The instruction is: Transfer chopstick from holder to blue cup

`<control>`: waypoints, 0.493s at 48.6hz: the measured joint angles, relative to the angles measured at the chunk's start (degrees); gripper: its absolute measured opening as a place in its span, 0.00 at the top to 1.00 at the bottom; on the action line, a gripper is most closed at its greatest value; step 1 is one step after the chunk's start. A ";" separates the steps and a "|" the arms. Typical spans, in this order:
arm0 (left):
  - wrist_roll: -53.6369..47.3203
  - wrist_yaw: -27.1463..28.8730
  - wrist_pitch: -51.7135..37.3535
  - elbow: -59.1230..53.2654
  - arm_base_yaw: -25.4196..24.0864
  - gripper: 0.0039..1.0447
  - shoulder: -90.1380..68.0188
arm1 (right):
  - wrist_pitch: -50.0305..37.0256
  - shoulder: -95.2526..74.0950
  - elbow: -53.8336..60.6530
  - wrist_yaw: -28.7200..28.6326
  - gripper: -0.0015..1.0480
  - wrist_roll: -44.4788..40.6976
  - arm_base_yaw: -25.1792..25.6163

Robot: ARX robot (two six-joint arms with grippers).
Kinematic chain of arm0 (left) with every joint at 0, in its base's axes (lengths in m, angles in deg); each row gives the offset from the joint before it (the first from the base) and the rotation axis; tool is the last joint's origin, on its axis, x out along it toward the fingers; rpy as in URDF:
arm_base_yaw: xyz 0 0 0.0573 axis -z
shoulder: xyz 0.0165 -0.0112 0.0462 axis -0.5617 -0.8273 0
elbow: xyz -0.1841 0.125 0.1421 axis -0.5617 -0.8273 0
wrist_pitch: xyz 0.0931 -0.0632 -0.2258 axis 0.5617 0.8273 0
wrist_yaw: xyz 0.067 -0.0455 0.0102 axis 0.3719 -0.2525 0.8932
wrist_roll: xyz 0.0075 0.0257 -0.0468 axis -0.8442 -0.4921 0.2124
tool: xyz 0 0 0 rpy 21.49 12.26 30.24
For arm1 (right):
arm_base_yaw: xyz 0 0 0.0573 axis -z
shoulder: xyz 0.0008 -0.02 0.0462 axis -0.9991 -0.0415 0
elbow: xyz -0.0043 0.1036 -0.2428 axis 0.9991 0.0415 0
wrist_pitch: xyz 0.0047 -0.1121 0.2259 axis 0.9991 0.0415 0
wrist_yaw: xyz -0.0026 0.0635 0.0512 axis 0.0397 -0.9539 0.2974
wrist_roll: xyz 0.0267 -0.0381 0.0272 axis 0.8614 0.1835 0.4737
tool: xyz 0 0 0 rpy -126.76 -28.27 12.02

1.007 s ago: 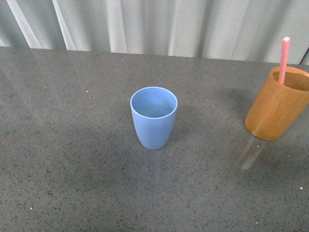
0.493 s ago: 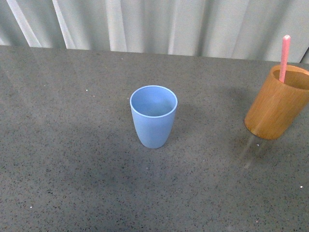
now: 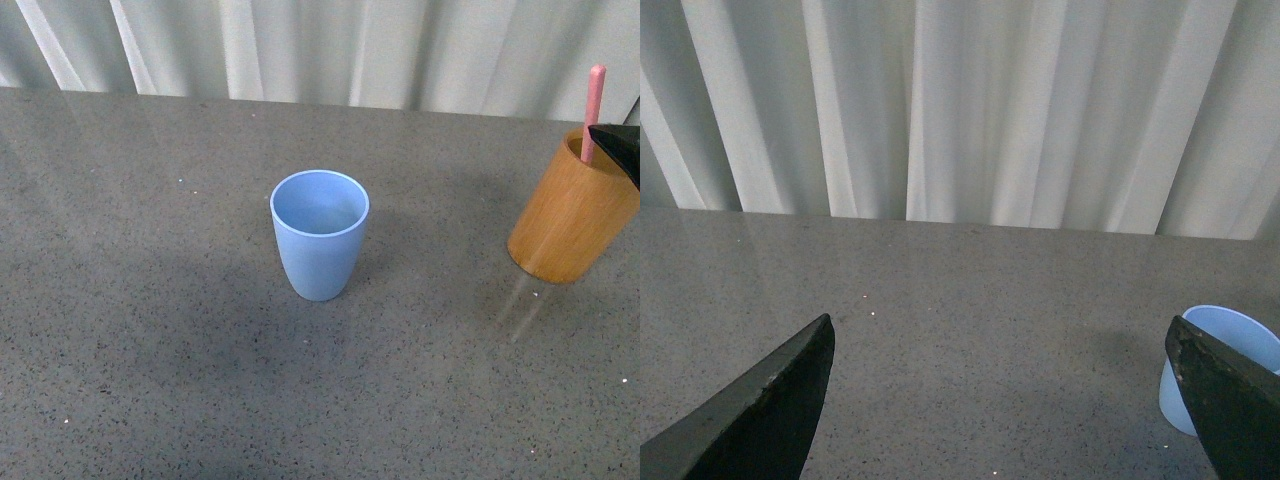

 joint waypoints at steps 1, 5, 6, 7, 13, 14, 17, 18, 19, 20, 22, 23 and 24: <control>0.00 0.00 0.00 0.00 0.00 0.06 0.00 | -0.24 -0.55 -0.28 0.00 0.10 0.07 -0.20; 0.00 0.00 0.00 0.00 0.00 0.06 0.00 | -1.86 -2.86 -0.81 0.59 0.10 -0.09 -0.85; 0.00 0.00 0.00 0.00 0.00 0.06 0.00 | -2.60 -3.56 -0.81 0.74 0.10 -0.35 -1.03; 0.00 0.00 0.00 0.00 0.00 0.06 0.00 | -3.21 -4.09 -0.81 0.68 0.10 -0.55 -1.14; 0.00 0.00 0.00 0.00 0.00 0.06 0.00 | -8.13 -6.75 -0.74 0.83 0.10 -1.99 -1.73; 0.00 0.00 0.00 0.00 0.00 0.06 0.00 | -8.50 -7.02 -0.74 0.83 0.10 -2.21 -1.84; 0.00 0.00 0.00 0.00 0.00 0.06 0.00 | -10.10 -8.07 -0.72 0.81 0.10 -2.64 -2.16; 0.00 0.00 0.00 0.00 0.00 0.06 0.00 | -10.32 -8.37 -0.72 0.90 0.10 -2.64 -2.29; 0.00 0.00 0.00 0.00 0.00 0.06 0.00 | -10.43 -8.57 -0.72 0.96 0.10 -2.64 -2.36; 0.00 0.00 0.00 0.00 0.00 0.06 0.00 | -10.47 -8.76 -0.72 1.09 0.10 -2.64 -2.43; 0.00 0.00 0.00 0.00 0.00 0.06 0.00 | -10.56 -9.05 -0.72 1.11 0.10 -2.56 -2.49; 0.00 0.00 0.00 0.00 0.00 0.06 0.00 | -10.73 -9.29 -0.72 1.09 0.10 -2.56 -2.54; 0.00 0.00 0.00 0.00 0.00 0.06 0.00 | -10.84 -9.40 -0.72 1.09 0.10 -2.56 -2.56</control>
